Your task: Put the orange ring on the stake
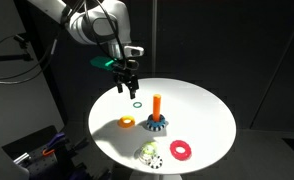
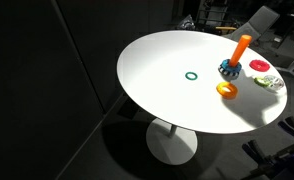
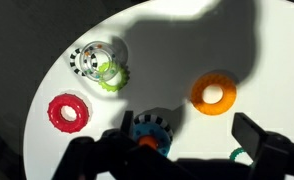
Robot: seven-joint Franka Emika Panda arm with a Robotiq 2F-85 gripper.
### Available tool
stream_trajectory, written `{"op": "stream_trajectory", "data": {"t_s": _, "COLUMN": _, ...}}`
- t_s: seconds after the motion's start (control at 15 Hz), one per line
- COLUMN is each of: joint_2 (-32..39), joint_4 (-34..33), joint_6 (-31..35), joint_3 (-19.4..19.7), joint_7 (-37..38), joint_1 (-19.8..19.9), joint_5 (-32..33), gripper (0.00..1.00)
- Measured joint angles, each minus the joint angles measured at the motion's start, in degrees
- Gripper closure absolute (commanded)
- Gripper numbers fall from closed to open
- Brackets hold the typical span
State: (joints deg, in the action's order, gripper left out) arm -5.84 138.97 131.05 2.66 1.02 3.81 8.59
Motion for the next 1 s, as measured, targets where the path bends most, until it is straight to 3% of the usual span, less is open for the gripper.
{"op": "stream_trajectory", "data": {"t_s": 1.0, "joint_2": 2.9, "joint_4": 1.1, "joint_6": 3.2, "joint_3": 0.6, "joint_7": 0.0, "joint_1": 0.2, "joint_5": -0.1, "gripper": 0.0}}
